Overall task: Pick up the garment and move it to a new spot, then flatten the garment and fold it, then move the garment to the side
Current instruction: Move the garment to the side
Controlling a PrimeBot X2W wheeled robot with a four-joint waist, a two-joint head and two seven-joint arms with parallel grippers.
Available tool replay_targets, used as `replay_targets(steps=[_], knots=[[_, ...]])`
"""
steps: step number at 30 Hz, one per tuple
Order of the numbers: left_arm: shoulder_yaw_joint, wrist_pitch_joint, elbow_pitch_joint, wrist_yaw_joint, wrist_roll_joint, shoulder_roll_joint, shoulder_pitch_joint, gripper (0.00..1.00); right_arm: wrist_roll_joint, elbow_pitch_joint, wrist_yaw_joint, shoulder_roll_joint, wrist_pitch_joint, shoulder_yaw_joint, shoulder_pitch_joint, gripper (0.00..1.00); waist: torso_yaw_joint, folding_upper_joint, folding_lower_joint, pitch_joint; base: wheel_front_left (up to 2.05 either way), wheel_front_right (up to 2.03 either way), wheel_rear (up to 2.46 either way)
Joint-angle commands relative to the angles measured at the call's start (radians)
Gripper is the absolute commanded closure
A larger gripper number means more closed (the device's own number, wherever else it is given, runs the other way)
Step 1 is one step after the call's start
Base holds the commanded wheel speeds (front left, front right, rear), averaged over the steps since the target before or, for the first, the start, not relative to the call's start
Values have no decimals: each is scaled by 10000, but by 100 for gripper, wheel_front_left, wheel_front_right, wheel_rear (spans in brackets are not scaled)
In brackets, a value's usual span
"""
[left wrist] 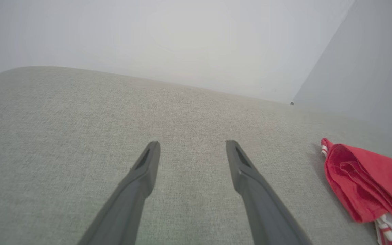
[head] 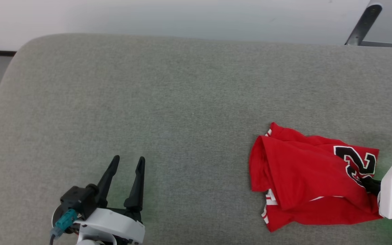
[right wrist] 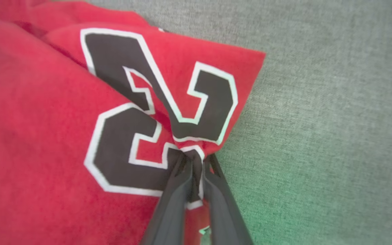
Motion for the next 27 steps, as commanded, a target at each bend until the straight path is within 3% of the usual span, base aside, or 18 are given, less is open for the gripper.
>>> replay_targets(steps=[1,8,16,27], knots=[[15,-60,11,-28,51,-32,-70,0,28,158,-15,6,-57,51,86,100,-106,-1,0,-69,0,0,0],[-23,-55,-95,-129,213,-77,-109,0,313,-55,-15,-365,-1247,-362,-228,100,-619,-1,0,-64,0,0,0],[-104,-40,-313,-238,416,-4,-589,0,-54,222,-13,-1621,-1938,-1105,-559,100,-1374,-1,0,394,0,0,0],[-411,412,-1413,-287,838,255,-1633,0,-1374,1872,-13,-2731,-2754,-1886,-1763,100,-1868,-1,0,1256,0,0,0]])
